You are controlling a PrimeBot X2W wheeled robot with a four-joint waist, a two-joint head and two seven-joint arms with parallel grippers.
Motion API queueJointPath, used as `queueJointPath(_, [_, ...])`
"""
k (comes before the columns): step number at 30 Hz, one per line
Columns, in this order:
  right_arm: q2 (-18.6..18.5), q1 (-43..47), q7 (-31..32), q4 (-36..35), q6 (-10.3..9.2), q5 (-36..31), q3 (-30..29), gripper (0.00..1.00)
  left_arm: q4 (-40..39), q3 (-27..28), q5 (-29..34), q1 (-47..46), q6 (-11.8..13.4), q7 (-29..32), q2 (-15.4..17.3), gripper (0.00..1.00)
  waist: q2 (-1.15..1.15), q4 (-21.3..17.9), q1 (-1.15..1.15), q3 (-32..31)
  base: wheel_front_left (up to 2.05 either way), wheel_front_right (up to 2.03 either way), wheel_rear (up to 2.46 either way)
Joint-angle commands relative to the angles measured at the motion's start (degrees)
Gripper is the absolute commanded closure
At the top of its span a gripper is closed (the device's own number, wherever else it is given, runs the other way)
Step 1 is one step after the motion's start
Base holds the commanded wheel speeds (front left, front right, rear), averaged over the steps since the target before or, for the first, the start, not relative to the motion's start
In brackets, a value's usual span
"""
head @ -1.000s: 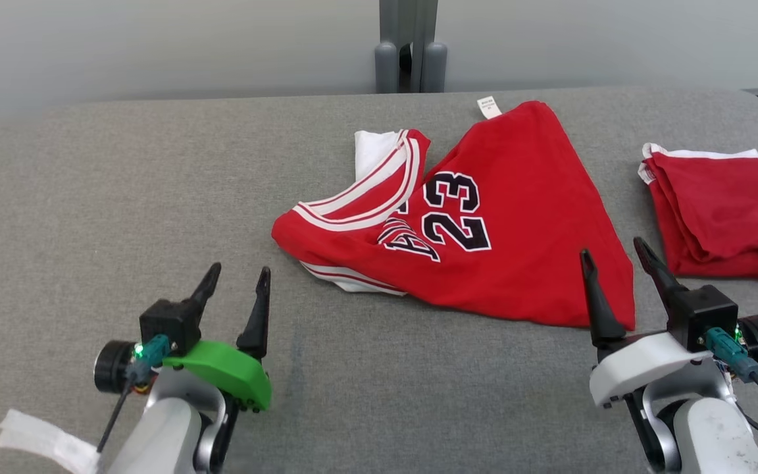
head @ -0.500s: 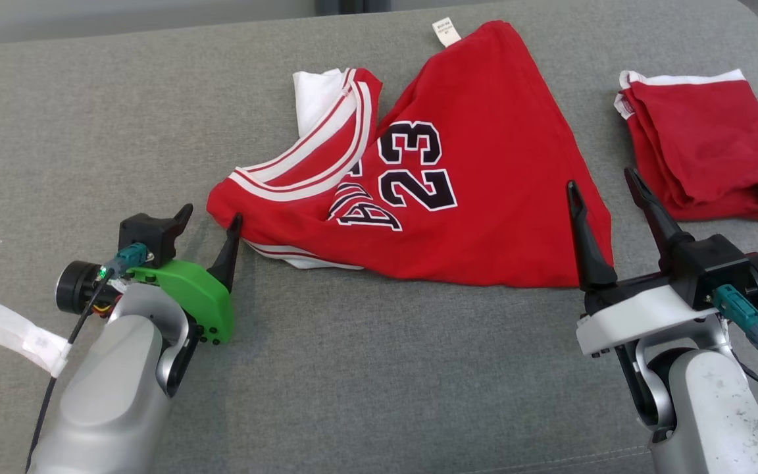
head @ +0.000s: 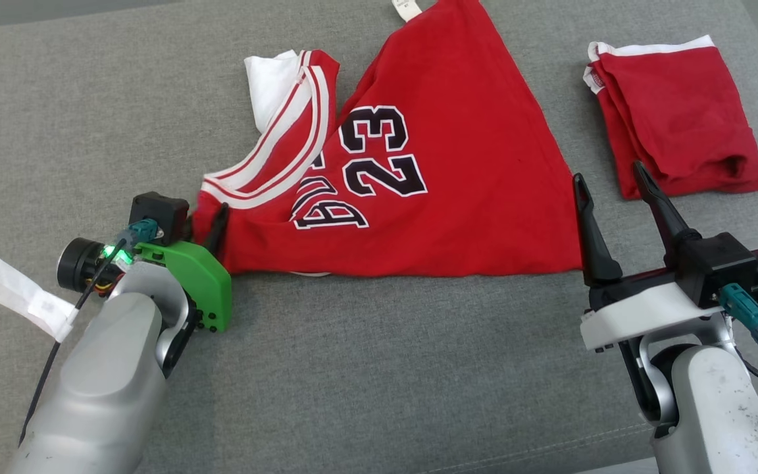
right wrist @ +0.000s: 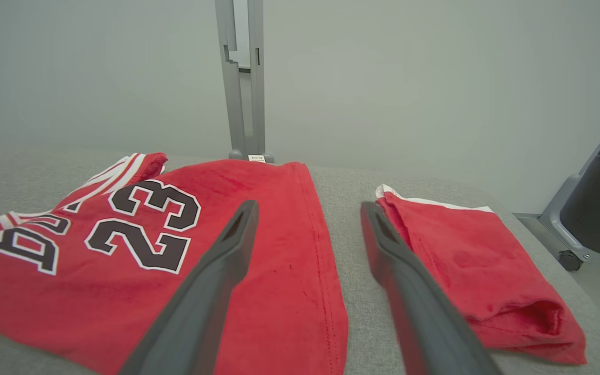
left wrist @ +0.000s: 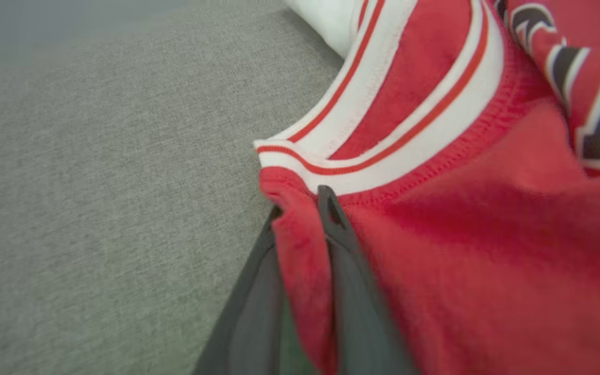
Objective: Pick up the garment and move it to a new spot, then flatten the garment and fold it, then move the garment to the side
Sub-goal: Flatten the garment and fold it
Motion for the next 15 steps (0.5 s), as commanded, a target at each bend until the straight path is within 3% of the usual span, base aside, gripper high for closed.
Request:
queueJointPath(1, [-0.1,-0.3,-0.5,0.2,-0.09,0.2,-0.3,0.00,0.3,-0.2,0.0,-0.4,0.0,-0.8,0.6,1.00,0.00,0.3,0.00,-0.6,0.00,0.00,0.00])
queueJointPath(8, [-0.1,1.0,-1.4,1.0,-0.09,0.6,-1.5,0.00,-3.3,0.5,-0.6,-0.2,0.5,-7.2,0.5,1.00,0.00,2.6,0.00,-3.7,0.00,0.00,0.00])
queueJointPath(15, [-0.1,3.0,-1.7,2.2,-0.09,0.6,-4.2,0.00,-16.5,2.7,-1.2,6.2,3.0,-9.9,-0.5,1.00,0.00,6.3,0.00,-8.6,0.00,0.00,0.00])
